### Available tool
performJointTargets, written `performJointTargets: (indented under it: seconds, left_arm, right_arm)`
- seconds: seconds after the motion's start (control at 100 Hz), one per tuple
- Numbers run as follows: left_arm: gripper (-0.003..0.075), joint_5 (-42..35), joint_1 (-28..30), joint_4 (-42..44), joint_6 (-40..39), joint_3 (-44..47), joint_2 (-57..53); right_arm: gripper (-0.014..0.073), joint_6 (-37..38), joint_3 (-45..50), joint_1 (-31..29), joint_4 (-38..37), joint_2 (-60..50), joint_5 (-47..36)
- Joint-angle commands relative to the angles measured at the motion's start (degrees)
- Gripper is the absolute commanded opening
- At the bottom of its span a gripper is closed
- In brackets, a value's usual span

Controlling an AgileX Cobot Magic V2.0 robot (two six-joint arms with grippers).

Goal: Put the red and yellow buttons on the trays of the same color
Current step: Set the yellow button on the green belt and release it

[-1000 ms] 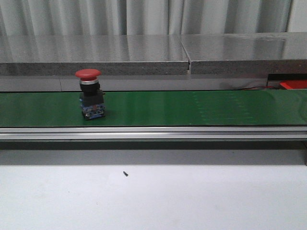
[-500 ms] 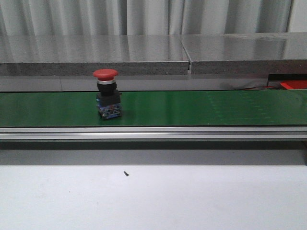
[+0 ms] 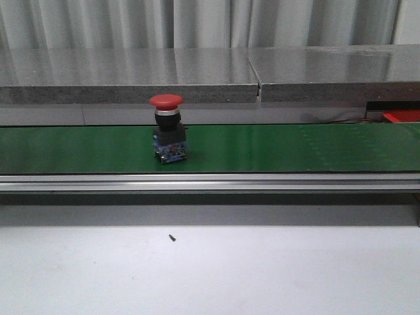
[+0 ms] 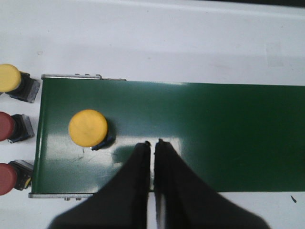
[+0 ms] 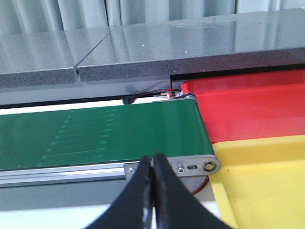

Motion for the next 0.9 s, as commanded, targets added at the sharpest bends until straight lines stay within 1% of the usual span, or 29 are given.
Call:
performJointTargets:
  seconds: [0.0,0.13,0.26,0.38,0.63,0.71,0.77,0.89]
  left_arm:
    - [-0.0018,-4.14,-0.61,-0.86,0.18,1.92,-5.42]
    - [-0.0019,-5.44,-0.61,-1.93,1.94,7.82,-10.50]
    - [-0.0019,-8.69,-1.42,-4.13,3.22,14.88,-15.89]
    - [-0.0019,-10.70,-3.74,-4.13,3.22,21.03,-21.25]
    - [-0.0019,-17.71,-7.50,-4.13,3.09,33.07,-33.37]
    - [-0.0019,-19.01,-7.50,-4.13,2.66,35.66,-36.52]
    - [-0.0019,-19.75,-7.38,-4.02,2.13,37.46,-38.90]
    - [-0.0019,-20.96,-7.38,-4.02,1.99,40.52,-43.09]
  right_arm:
    - [-0.0067,-0.23,-0.74,-0.45,-0.68,-1.06,-4.43]
    - [-0.0067,-0.23,-0.74,-0.45,-0.68,-1.06,-4.43]
    - [-0.0067,-0.23,-0.74,-0.45,-0.68,-1.06,-4.43]
    - [-0.0067,-0.23,-0.74,-0.45,-0.73,-1.06,-4.43]
    - [-0.0067,-0.23,-0.74,-0.45,-0.67,-1.06,-4.95]
    - [-0.0067,-0.23,-0.74,-0.45,-0.63,-1.06,-6.07]
    - [-0.0067,-0.23,-0.74,-0.45,-0.55,-1.06,-8.56]
    - [-0.0067,-0.23,-1.06,-0.45,1.87,-1.06,-11.20]
